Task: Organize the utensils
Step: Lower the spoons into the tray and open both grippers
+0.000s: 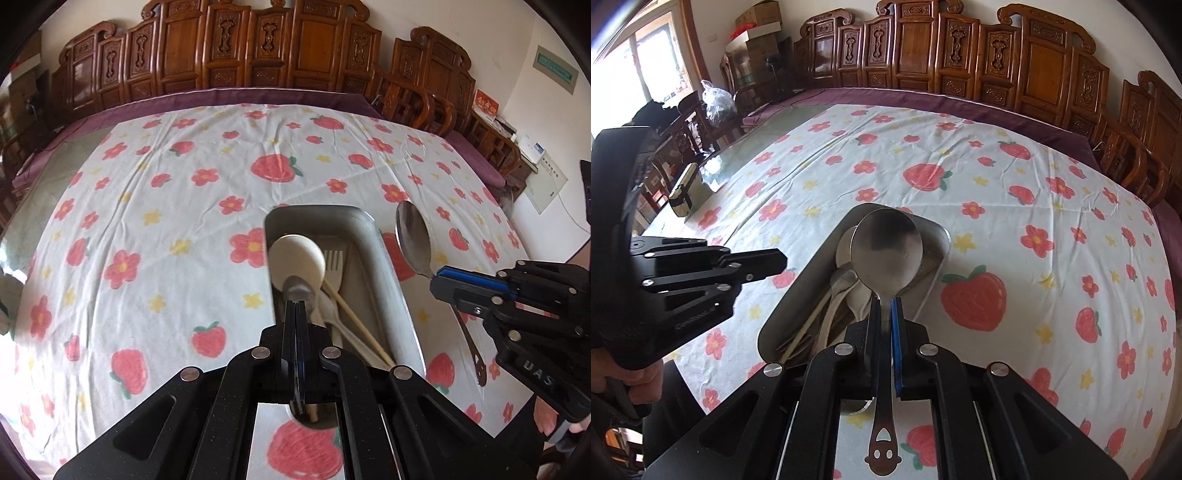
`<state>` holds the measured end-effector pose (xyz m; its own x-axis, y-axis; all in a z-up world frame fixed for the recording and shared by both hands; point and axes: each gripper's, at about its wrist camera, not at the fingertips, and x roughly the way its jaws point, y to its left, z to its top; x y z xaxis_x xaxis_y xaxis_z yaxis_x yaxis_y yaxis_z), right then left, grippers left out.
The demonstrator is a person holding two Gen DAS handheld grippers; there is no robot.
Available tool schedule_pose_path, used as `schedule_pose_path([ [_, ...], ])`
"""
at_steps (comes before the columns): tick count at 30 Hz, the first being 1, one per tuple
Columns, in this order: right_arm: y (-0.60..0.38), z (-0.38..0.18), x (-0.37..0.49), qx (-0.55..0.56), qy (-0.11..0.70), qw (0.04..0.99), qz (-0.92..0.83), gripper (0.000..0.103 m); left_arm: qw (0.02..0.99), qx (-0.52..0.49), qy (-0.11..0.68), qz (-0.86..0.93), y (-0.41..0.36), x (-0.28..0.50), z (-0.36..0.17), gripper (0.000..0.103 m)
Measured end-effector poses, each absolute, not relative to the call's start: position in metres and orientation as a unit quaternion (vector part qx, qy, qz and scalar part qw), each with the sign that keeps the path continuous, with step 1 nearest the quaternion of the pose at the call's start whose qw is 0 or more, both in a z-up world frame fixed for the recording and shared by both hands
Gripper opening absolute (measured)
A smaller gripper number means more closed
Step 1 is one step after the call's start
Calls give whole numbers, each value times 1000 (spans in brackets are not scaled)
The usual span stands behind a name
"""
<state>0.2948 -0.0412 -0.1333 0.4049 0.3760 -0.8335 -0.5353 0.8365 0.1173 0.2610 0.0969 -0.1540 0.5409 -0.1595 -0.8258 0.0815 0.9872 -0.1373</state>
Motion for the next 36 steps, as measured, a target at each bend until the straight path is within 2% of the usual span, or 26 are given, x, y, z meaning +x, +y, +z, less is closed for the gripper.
schedule_pose_path([
  [16, -3, -180, 321, -60, 510, 824, 241, 7, 882, -48, 465, -52, 132, 241, -149, 0],
  [36, -7, -191, 339, -41, 516, 827, 220, 8, 882, -45, 466, -52, 132, 239, -151, 0],
])
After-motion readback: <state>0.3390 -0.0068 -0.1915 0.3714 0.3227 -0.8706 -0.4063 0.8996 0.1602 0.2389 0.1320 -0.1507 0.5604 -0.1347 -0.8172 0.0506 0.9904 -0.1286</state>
